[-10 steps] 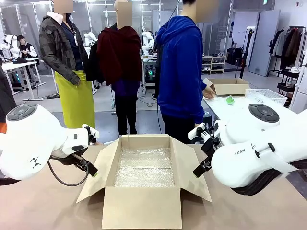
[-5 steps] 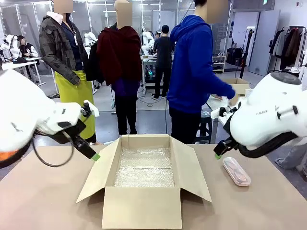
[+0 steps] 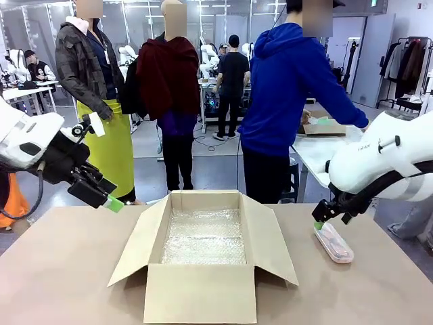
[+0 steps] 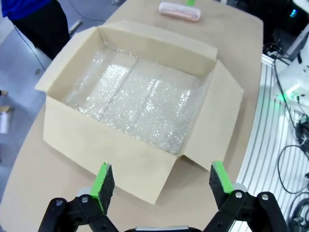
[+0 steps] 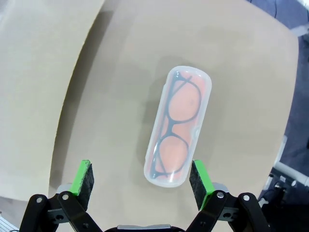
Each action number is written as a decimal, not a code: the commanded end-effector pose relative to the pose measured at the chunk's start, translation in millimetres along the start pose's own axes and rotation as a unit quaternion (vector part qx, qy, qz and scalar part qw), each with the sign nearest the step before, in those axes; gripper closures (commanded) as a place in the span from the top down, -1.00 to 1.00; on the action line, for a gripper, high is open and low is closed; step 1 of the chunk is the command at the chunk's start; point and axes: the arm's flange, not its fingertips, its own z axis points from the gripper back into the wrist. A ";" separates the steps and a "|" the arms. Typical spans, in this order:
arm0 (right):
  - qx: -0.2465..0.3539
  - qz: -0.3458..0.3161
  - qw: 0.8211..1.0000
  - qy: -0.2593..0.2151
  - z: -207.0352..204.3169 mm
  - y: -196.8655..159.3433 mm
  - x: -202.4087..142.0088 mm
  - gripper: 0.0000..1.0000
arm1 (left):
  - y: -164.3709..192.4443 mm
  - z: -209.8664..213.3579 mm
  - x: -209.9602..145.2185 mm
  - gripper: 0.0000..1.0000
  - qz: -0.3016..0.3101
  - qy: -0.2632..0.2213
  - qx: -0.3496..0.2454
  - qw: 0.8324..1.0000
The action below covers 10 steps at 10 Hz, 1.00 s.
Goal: Pack the glasses set securely to prepare it for shipping.
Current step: Place the Glasses case inside the Package Box.
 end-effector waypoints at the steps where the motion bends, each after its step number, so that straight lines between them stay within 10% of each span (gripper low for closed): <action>1: 0.013 -0.026 1.000 0.008 -7.7 -9.1 10.9 1.00 | -5.3 -1.1 -19.6 1.00 0.023 0.025 0.000 0.999; 10: 0.025 -0.051 0.996 0.074 -40.9 -33.6 24.8 1.00 | 3.4 0.2 -5.0 1.00 0.010 0.009 0.002 1.000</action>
